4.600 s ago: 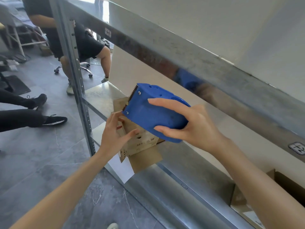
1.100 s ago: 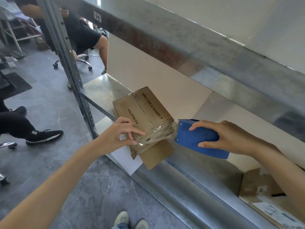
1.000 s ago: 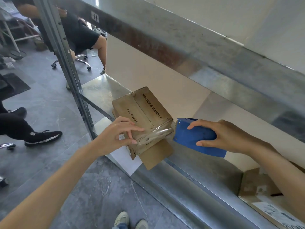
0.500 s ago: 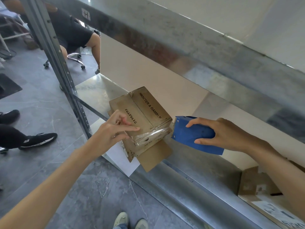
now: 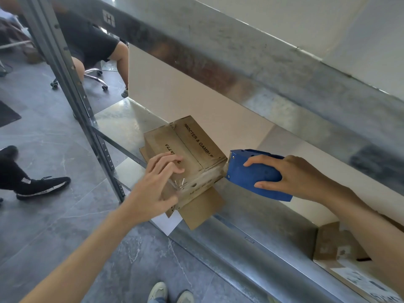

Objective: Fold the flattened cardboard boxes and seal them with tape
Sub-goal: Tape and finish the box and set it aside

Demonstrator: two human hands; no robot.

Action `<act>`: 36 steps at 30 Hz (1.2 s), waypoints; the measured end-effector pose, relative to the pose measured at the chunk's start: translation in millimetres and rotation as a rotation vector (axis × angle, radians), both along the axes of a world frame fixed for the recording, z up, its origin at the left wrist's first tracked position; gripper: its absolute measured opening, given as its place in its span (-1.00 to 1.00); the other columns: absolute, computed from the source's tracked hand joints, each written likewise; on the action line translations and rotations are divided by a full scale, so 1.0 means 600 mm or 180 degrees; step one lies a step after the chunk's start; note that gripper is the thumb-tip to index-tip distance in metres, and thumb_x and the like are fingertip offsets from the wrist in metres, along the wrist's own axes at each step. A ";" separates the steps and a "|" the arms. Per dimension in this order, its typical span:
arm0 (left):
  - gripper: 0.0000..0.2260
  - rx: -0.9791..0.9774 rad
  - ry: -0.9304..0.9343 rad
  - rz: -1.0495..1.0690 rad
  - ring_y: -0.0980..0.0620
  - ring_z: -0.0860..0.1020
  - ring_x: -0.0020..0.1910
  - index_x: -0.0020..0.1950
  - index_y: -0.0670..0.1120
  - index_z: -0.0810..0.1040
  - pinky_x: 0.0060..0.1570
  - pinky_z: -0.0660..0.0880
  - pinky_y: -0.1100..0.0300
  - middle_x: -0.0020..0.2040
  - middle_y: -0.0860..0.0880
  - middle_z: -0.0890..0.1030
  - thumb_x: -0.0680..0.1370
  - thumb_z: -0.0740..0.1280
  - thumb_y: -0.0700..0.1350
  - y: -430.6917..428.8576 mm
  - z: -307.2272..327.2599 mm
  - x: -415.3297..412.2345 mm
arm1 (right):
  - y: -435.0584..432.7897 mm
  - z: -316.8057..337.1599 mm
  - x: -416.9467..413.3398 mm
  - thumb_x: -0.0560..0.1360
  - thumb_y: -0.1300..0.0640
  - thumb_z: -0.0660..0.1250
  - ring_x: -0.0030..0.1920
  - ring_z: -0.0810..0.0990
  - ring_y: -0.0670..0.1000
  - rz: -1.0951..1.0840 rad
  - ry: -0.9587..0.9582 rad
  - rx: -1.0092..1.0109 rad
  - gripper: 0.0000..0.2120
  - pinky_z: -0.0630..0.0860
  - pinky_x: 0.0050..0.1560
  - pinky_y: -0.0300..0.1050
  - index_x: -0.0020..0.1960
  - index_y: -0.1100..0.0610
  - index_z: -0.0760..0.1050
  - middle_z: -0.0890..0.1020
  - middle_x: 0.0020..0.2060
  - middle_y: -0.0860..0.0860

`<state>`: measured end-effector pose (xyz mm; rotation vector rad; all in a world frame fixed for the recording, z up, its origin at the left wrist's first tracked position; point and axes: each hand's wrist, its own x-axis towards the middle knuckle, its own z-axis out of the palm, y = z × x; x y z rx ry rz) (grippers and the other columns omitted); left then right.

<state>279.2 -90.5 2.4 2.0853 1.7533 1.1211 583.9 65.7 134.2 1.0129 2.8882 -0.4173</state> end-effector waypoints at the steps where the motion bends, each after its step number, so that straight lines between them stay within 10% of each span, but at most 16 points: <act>1: -0.66 0.0044 -0.0176 0.0176 0.02 0.15 0.56 0.13 -0.05 0.44 0.47 0.21 0.16 0.45 0.13 0.34 0.49 0.36 0.12 0.001 -0.004 0.018 | 0.000 -0.002 -0.004 0.45 -0.25 0.33 -0.41 0.45 -0.05 0.0032 0.0012 0.0013 -0.60 0.44 -0.25 -0.20 0.22 -0.51 0.30 0.48 -0.38 -0.13; 4: -0.44 0.0119 -0.0974 0.0711 0.03 0.04 0.61 0.08 -0.06 0.37 0.41 0.06 0.45 0.45 0.13 0.36 0.36 0.53 0.24 0.017 -0.008 0.076 | 0.003 -0.007 -0.012 0.47 -0.22 0.35 -0.40 0.46 -0.02 0.0120 0.0004 0.0127 -0.59 0.45 -0.25 -0.17 0.25 -0.46 0.30 0.46 -0.46 0.00; 7: -0.44 0.0458 -0.1336 0.1101 -0.05 0.11 0.59 0.12 -0.13 0.46 0.50 0.10 0.22 0.35 0.00 0.48 0.30 0.63 0.07 0.037 -0.017 0.107 | 0.004 -0.008 -0.015 0.48 -0.22 0.35 -0.36 0.47 0.00 0.0171 -0.0003 0.0230 -0.58 0.45 -0.24 -0.16 0.27 -0.43 0.29 0.45 -0.48 0.04; 14: -0.55 0.0709 -0.1353 0.1031 -0.10 0.10 0.60 0.17 -0.12 0.64 0.54 0.13 -0.02 0.26 -0.01 0.54 0.32 0.63 -0.14 0.050 -0.026 0.092 | 0.007 -0.004 -0.008 0.48 -0.16 0.40 -0.44 0.40 0.00 0.0182 0.0085 0.0156 -0.58 0.41 -0.30 -0.21 0.26 -0.42 0.32 0.43 -0.47 0.02; 36: -0.62 0.0057 -0.0913 0.0488 -0.08 0.08 0.58 0.16 -0.16 0.59 0.53 -0.02 0.25 0.19 -0.13 0.46 0.39 0.58 -0.17 0.022 -0.018 0.019 | 0.014 0.006 0.004 0.46 -0.12 0.41 -0.45 0.41 -0.08 0.0445 0.0061 0.0001 -0.56 0.38 -0.29 -0.39 0.19 -0.51 0.32 0.47 -0.44 -0.13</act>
